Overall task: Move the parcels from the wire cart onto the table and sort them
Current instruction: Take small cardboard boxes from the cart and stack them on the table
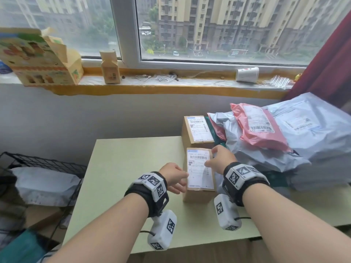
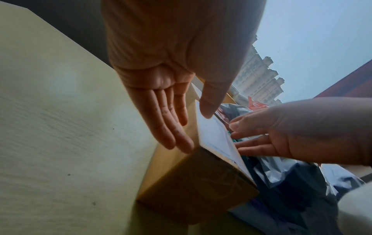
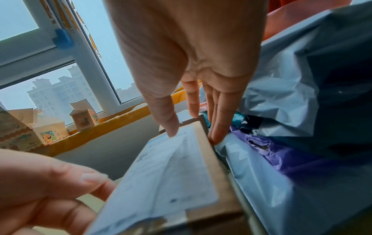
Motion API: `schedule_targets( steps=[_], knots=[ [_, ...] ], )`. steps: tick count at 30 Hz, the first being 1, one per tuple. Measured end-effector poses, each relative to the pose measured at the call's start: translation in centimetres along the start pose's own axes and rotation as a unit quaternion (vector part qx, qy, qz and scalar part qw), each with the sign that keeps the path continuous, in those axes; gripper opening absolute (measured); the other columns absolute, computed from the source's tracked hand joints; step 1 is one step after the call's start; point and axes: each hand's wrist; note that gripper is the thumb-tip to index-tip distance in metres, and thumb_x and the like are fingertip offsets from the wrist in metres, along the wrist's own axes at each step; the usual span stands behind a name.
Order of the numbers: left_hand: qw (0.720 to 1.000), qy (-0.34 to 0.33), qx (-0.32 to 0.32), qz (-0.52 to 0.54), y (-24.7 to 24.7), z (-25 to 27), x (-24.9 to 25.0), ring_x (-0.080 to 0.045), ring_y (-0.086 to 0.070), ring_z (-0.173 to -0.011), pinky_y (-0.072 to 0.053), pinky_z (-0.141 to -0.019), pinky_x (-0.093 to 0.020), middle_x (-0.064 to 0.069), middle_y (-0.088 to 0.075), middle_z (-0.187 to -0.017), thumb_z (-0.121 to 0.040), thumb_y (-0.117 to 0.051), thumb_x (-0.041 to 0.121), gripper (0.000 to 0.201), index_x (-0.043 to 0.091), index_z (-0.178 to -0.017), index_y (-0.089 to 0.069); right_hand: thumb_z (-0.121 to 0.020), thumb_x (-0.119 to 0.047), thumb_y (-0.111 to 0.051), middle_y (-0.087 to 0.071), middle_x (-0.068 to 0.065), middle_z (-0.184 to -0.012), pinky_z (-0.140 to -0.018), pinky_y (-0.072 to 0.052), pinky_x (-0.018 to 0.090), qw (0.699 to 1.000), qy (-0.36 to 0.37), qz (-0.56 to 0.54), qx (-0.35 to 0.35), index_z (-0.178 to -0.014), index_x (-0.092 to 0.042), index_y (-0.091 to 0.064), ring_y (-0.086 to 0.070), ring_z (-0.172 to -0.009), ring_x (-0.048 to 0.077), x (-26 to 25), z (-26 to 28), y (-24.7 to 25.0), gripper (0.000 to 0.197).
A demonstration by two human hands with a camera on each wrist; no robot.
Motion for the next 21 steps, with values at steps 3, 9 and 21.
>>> schedule_targets(
  steps=[3, 9, 21],
  knots=[
    [1.000, -0.008, 0.003, -0.006, -1.4, -0.2, 0.6, -0.021, -0.070, -0.075, -0.060, -0.074, -0.032, -0.009, -0.063, -0.103, -0.095, -0.053, 0.018, 0.034, 0.008, -0.126, -0.044, -0.080, -0.019, -0.070, -0.060, 0.002, -0.116, -0.091, -0.048, 0.031, 1.000, 0.013, 0.017, -0.010, -0.117, -0.018, -0.055, -0.057, -0.104, 0.019, 0.5, -0.1, 0.0, 0.040],
    [0.999, -0.024, 0.031, -0.022, -2.8, -1.4, 1.5, -0.022, -0.070, -0.078, -0.060, -0.068, -0.029, -0.009, -0.062, -0.126, -0.092, -0.058, 0.012, 0.062, 0.017, -0.146, -0.027, -0.082, -0.019, -0.069, -0.059, -0.001, -0.102, -0.082, -0.045, 0.027, 0.997, 0.037, 0.071, -0.012, -0.110, -0.019, -0.057, -0.057, -0.098, 0.018, 1.2, 0.0, 0.4, 0.031],
    [0.998, -0.024, 0.046, -0.034, -3.8, -2.1, 2.5, -0.022, -0.069, -0.080, -0.059, -0.062, -0.026, -0.010, -0.064, -0.124, -0.093, -0.057, 0.012, 0.057, 0.016, -0.144, -0.030, -0.085, -0.015, -0.063, -0.062, 0.001, -0.098, -0.076, -0.046, 0.028, 0.991, 0.060, 0.118, 0.013, -0.096, -0.019, -0.058, -0.061, -0.096, 0.021, 1.0, -0.8, 0.9, 0.012]
  ],
)
Point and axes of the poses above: each hand's wrist, its own z-axis away from the middle knuckle, its own y-axis out of the back of the hand, x = y × z
